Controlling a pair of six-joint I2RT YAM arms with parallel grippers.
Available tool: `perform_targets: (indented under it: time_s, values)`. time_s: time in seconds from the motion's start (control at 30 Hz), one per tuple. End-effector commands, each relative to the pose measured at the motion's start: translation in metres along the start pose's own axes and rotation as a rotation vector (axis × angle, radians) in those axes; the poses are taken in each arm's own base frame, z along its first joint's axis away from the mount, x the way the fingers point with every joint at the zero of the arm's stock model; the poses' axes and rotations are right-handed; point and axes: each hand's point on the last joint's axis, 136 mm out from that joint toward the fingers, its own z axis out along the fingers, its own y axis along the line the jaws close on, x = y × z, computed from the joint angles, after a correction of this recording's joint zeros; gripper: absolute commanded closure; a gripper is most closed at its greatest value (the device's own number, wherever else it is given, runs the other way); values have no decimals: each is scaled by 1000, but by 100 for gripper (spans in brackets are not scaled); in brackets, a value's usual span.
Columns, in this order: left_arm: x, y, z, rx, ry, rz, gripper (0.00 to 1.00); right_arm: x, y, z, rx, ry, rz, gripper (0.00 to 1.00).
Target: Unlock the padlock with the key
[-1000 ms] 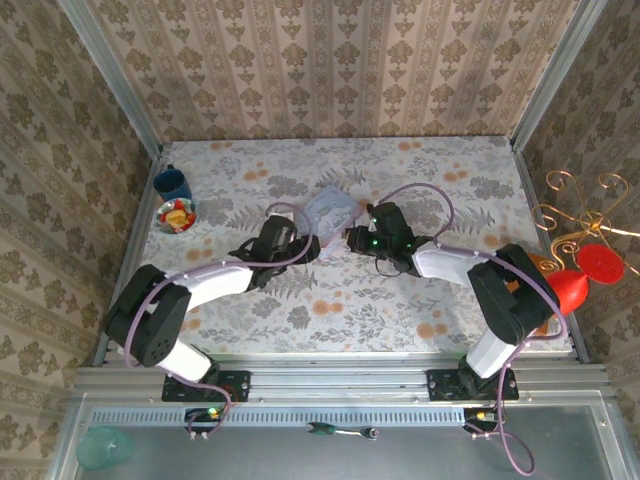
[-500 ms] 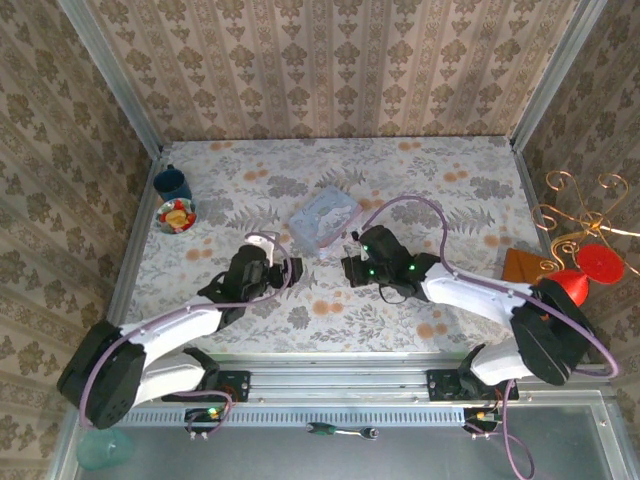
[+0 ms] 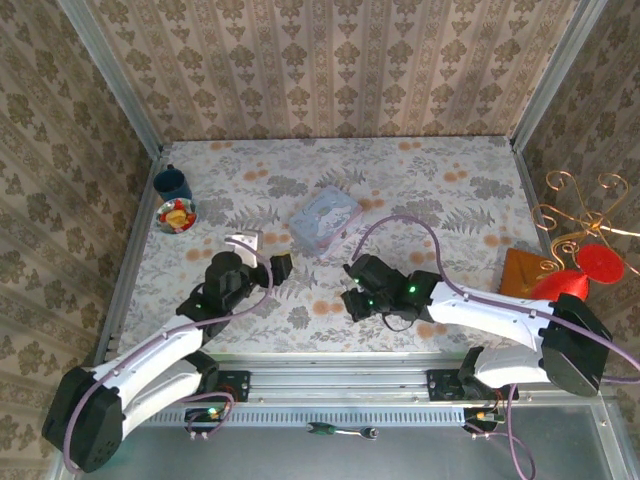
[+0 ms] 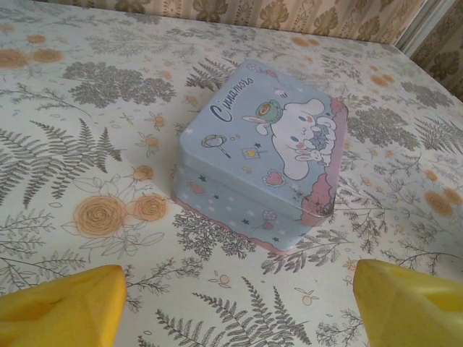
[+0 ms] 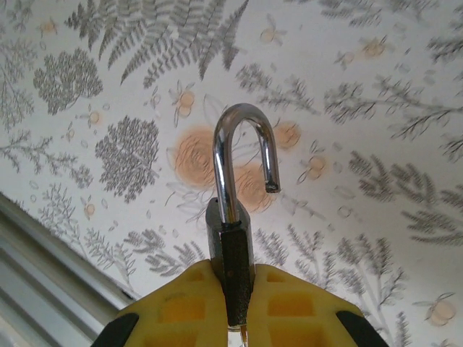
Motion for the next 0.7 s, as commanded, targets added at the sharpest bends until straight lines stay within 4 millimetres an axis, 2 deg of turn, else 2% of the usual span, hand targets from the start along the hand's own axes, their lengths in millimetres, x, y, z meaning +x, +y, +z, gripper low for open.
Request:
perform_targets:
  time_s: [0.0, 0.23, 0.57, 0.67]
  values:
    - [-7, 0, -8, 12, -29, 4, 17, 24, 2, 11, 27, 79, 23, 100]
    - [-8, 5, -12, 12, -39, -52, 15, 48, 10, 34, 30, 179, 39, 100]
    - [-12, 8, -18, 4, -52, -59, 14, 61, 8, 44, 42, 231, 64, 99]
    - [-12, 8, -18, 4, -51, -59, 14, 65, 5, 45, 54, 241, 63, 96]
